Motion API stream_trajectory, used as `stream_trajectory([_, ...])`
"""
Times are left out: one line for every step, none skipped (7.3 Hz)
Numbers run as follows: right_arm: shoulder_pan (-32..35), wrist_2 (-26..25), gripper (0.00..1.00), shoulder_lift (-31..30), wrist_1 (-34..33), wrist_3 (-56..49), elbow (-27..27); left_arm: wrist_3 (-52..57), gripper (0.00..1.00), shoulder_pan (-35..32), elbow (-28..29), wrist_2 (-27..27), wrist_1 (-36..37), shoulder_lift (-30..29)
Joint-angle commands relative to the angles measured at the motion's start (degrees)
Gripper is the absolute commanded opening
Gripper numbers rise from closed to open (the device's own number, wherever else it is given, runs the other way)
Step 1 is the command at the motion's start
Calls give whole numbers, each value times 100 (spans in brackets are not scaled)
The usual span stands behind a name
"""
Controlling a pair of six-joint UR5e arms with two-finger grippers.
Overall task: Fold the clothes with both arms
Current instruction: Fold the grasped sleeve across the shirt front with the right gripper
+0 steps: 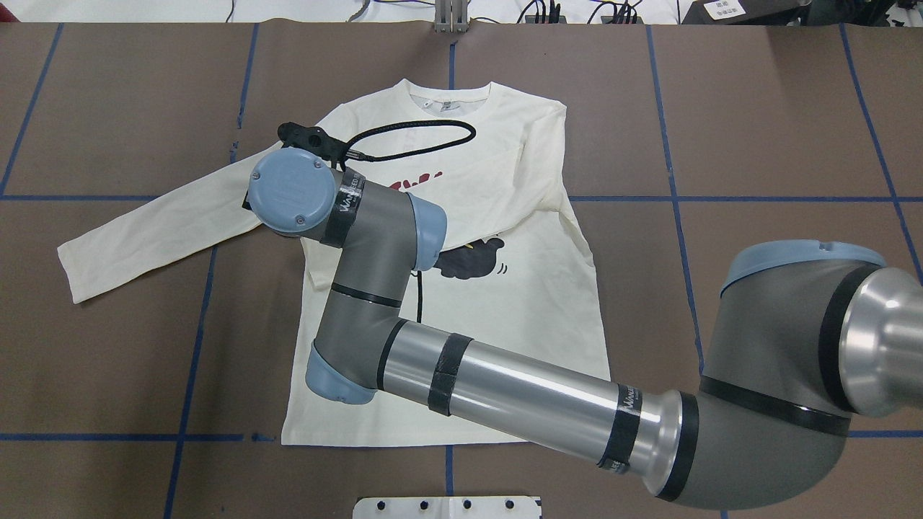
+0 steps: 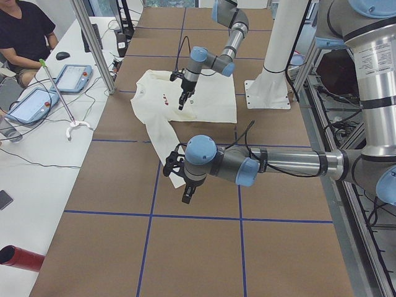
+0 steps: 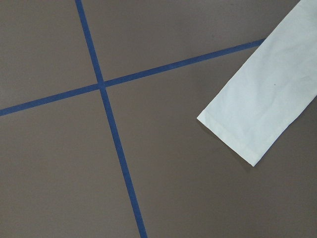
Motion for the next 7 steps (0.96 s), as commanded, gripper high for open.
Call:
stream_trajectory([4,21,99,80,-7,108,60,-435,100,413,121,10,-263,-278])
stream_trajectory([91,221,99,-146,-408,274,714,-1484,100,616,304,19,-464,-436])
stream_trajectory([387,884,99,-705,-1238,276,1756,-2164,100,871,741,37,-1154,-594])
stream_trajectory([782,1605,99,-1572,-1473,223,2715,-2806,100,1108,1233,63,-1648,-874])
stream_trajectory([1151,1951,99,-2590,-1484,127,3682,-3343,99,1380,1473,89,-1687,-1112])
stream_trajectory([1599,2424,99,-3375,-1527,-448,4274,-3418,97,1435,1588,72,-1688,-1227])
stream_trajectory([2151,2951,99,-4009,-1528,-1150,4611,-3602,90,1531,1842,72,-1705,-1385])
